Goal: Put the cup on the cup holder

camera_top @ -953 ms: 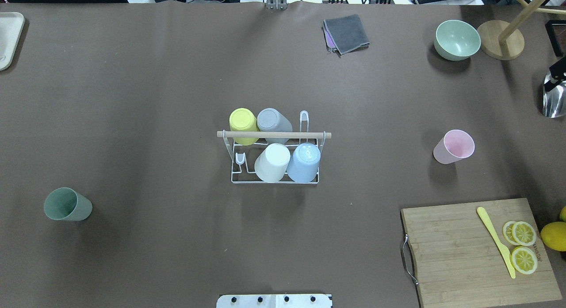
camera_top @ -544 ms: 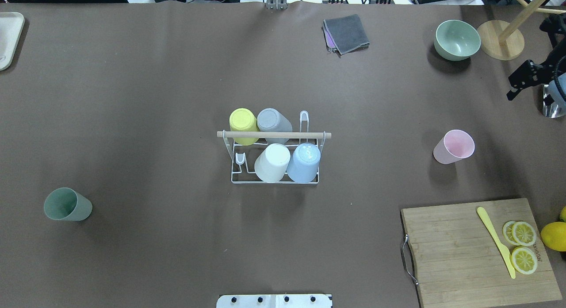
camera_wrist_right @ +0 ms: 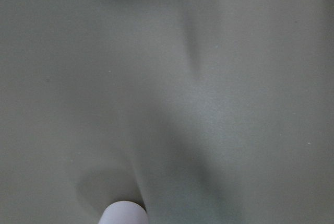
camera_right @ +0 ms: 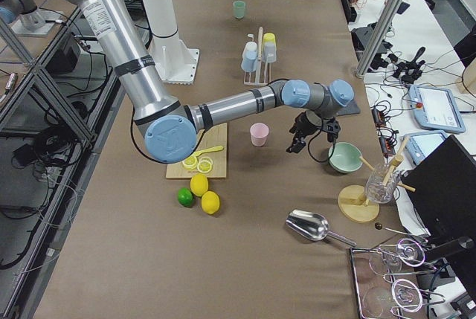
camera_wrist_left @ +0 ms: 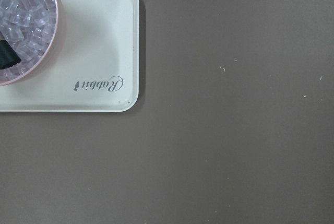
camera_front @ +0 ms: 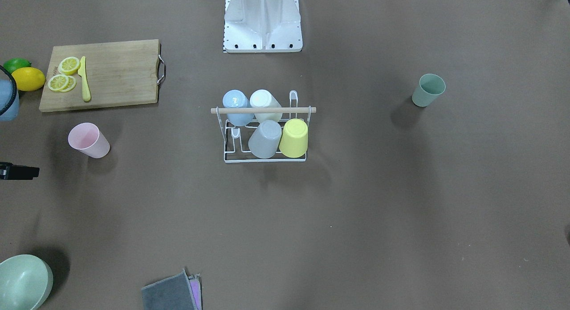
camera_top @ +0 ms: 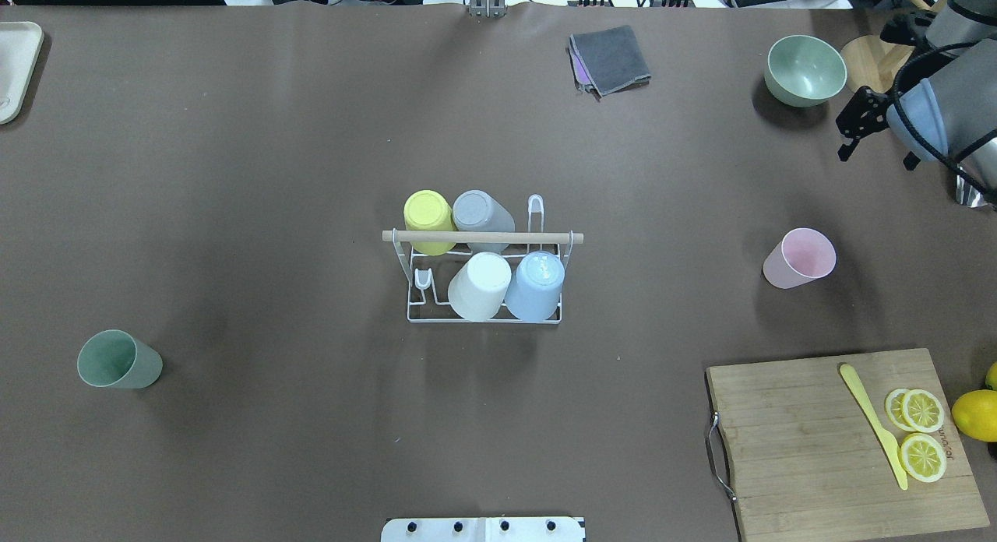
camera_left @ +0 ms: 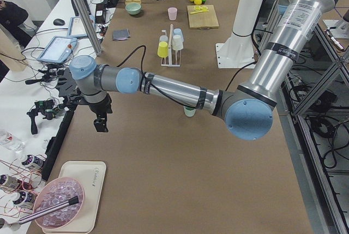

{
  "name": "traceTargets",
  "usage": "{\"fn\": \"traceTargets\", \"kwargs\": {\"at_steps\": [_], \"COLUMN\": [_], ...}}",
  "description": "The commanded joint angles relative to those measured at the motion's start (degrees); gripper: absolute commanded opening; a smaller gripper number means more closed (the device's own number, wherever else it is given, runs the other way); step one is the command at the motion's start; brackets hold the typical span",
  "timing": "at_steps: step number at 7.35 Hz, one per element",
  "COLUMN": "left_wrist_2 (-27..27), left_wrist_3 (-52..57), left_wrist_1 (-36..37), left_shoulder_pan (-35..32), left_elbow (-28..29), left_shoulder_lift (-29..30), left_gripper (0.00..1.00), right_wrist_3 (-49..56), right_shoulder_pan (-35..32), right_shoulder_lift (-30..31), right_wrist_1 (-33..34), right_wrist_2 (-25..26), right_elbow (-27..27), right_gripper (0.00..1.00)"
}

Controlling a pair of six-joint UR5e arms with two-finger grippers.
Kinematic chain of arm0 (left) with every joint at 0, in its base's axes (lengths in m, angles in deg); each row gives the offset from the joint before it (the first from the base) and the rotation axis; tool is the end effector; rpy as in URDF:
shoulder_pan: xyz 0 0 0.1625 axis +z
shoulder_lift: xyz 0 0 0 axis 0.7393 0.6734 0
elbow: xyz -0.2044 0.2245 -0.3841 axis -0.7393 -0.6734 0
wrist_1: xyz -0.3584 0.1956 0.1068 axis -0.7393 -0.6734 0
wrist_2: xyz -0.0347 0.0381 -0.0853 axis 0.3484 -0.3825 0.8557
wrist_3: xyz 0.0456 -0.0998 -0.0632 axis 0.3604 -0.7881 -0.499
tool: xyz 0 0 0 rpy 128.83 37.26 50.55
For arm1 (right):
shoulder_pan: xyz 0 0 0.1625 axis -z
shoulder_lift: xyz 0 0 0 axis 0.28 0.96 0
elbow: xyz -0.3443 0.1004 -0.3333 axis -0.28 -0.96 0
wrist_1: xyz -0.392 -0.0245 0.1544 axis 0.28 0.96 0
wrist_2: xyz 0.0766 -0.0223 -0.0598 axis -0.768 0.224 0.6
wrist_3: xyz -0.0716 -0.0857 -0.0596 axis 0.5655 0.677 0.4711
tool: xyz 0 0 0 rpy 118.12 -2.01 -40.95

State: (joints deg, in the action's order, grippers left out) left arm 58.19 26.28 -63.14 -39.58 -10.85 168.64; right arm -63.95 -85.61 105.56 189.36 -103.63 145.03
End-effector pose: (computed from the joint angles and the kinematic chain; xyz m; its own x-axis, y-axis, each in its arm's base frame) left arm -0.0127 -0.7159 0.5816 0.7285 -0.0761 -0.6808 0.0664 0.9970 -0.0404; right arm -0.2116 -0.6657 0.5747 0.7163 0.1678 0.6773 0.1227 0.9252 -0.3590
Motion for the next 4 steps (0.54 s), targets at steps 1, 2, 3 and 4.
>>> {"fn": "traceTargets", "kwargs": {"at_steps": [1,2,3,4], "left_wrist_2": [-0.3,-3.1,-5.8,-5.9], "left_wrist_3": [-1.5,-1.5,-1.1,-0.8], "left_wrist_1": [9.6,13.1,17.7,21.7], "left_shoulder_pan": [1.6,2.6,5.6,8.0], "left_elbow": [4.1,6.0,6.4,7.3], "left_shoulder_lift": [5.5,7.6,7.9,8.4], "left_gripper": [0.97,0.97,0.97,0.97], "right_wrist_3": [0.2,0.4,1.1,7.2], "right_shoulder_pan": [2.2,3.5,4.7,5.0], "right_shoulder_lift": [-2.7,-3.0,-4.7,-6.6], "right_wrist_1": [2.2,2.2,2.3,2.3], "right_wrist_2": [0.0,0.0,0.0,0.1], "right_elbow": [-1.8,-1.9,-3.2,-6.5], "right_gripper": [1.0,1.0,1.0,1.0]}}
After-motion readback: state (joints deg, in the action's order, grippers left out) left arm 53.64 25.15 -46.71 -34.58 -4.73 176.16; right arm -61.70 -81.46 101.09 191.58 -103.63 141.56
